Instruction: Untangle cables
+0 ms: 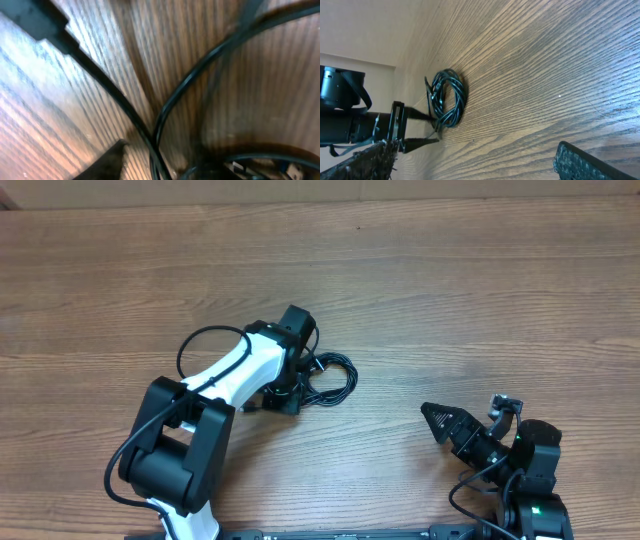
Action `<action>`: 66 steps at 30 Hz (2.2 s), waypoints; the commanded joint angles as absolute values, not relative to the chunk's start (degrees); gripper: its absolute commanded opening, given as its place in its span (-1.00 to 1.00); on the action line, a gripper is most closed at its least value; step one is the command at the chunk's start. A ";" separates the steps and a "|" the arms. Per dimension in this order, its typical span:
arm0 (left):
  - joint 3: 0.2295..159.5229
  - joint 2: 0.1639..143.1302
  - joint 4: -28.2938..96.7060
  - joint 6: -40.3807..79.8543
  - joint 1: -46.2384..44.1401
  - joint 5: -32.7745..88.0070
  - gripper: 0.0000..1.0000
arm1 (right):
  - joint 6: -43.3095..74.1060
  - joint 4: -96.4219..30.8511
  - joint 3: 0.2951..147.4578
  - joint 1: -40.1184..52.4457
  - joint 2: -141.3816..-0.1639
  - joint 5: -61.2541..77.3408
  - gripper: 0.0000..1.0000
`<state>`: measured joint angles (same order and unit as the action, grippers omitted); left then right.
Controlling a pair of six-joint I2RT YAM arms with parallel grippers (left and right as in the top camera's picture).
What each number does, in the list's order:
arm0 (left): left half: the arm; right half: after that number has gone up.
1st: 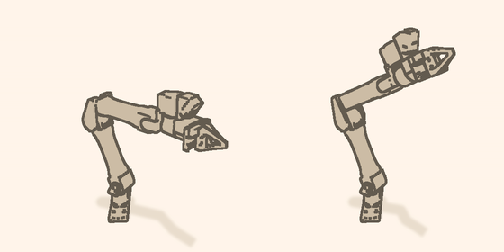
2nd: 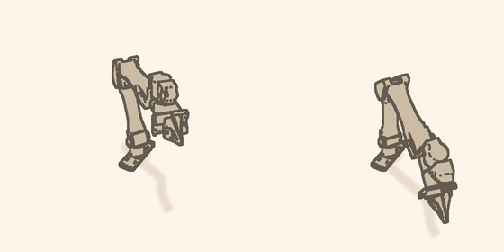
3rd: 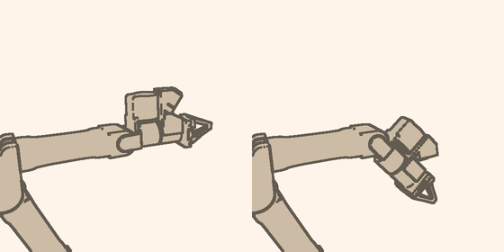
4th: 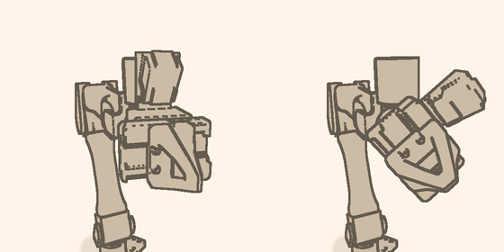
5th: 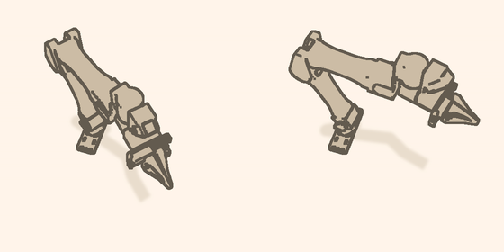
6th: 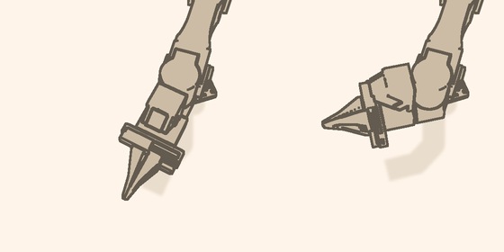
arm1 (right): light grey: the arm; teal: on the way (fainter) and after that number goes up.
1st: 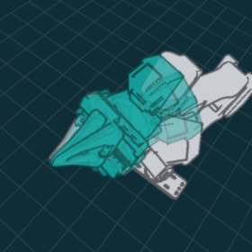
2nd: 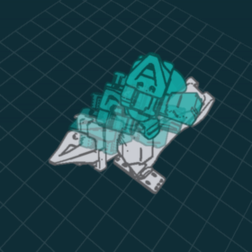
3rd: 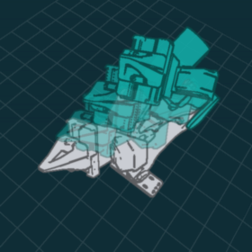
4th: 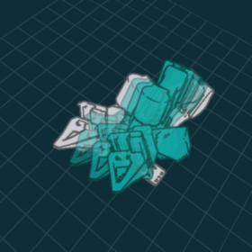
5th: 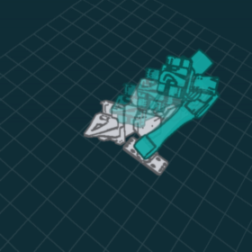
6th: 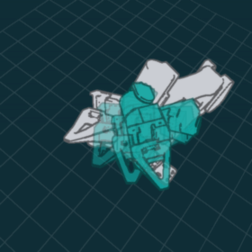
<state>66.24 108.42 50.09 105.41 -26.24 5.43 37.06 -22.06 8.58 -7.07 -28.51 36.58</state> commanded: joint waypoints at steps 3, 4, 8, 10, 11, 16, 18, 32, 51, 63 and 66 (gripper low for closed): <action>64.75 109.10 49.23 106.94 -29.91 1.61 -0.80 | 35.88 -21.80 9.76 -6.81 -28.47 36.03 0.99; 64.66 109.10 48.93 106.94 -30.59 0.73 -0.91 | 35.88 -21.82 9.78 -6.81 -28.47 36.03 0.99; 64.66 108.92 49.60 105.23 -32.18 -2.11 -0.92 | 35.90 -21.82 9.80 -6.81 -28.47 36.05 1.00; 64.73 108.38 49.71 101.01 -31.73 -1.89 -0.91 | 35.90 -21.80 9.85 -6.81 -28.47 36.07 1.00; 64.90 107.85 49.74 98.59 -31.29 -1.87 -0.91 | 35.90 -21.85 9.87 -6.81 -28.47 36.07 0.97; 68.03 102.19 53.32 86.30 -28.29 -1.39 -0.92 | 35.88 -24.60 11.44 -6.81 -28.51 36.03 0.86; 70.11 98.98 54.37 80.84 -27.49 -0.45 -0.92 | 35.57 -26.28 13.04 -6.81 -28.84 36.05 0.81; 74.41 85.27 54.08 80.53 -26.92 8.86 -0.91 | 32.91 -30.52 20.56 -6.74 -39.35 62.00 0.78; 74.41 85.30 53.98 105.49 -26.92 16.56 -0.91 | 64.23 -28.71 20.56 -5.06 -41.67 57.98 0.93; 74.41 85.30 53.52 105.47 -26.89 23.62 -0.92 | 90.45 -16.62 20.56 15.66 -44.93 34.02 0.81; 74.41 85.30 53.63 105.45 -26.92 24.53 -0.91 | 96.88 -15.03 20.56 19.14 -47.88 29.21 0.79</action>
